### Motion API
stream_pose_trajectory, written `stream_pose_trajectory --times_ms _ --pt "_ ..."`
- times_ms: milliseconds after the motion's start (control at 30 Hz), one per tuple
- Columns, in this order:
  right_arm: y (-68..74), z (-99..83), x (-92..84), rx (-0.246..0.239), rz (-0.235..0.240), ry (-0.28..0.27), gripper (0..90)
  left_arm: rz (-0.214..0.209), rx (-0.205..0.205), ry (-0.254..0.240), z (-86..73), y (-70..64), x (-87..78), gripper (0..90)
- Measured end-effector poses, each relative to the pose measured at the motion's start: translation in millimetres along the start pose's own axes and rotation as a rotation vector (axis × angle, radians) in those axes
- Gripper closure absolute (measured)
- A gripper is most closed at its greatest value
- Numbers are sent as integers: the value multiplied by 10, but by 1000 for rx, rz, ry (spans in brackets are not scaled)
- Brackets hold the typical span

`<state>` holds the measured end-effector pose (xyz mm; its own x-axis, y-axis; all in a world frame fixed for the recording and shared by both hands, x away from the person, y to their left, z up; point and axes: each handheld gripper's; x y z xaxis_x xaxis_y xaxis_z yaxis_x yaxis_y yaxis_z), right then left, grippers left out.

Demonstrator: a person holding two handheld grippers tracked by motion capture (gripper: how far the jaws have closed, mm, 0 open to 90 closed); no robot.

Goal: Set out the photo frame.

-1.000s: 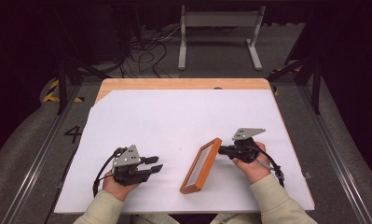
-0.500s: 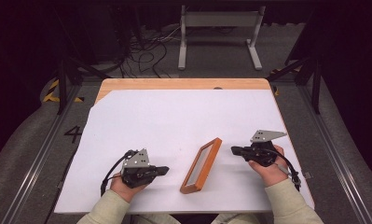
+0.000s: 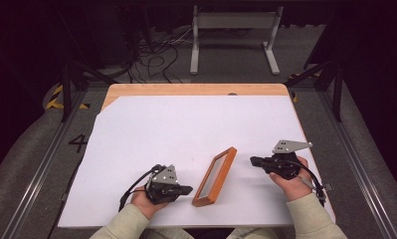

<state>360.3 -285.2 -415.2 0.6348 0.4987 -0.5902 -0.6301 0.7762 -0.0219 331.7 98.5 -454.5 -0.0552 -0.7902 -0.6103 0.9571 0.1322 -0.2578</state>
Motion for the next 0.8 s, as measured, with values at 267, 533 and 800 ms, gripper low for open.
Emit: stream_pose_trajectory --times_ms 267,533,800 --pt "9 3 -4 0 3 -2 885 -30 -6 66 -1 -5 137 898" --pt "12 12 -13 -3 2 -6 882 -56 -17 66 7 -7 170 898" --pt "22 31 -35 -3 5 -10 877 -107 18 82 103 -101 323 898"
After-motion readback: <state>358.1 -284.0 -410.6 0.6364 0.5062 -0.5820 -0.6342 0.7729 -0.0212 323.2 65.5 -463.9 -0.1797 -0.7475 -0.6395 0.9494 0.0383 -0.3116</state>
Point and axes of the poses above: each handheld gripper's, and its own axes: x roughly forward along the jaws, z roughly out of its top, y roughly to its left, and after that the axes turned 11 degrees about -z, right-handed
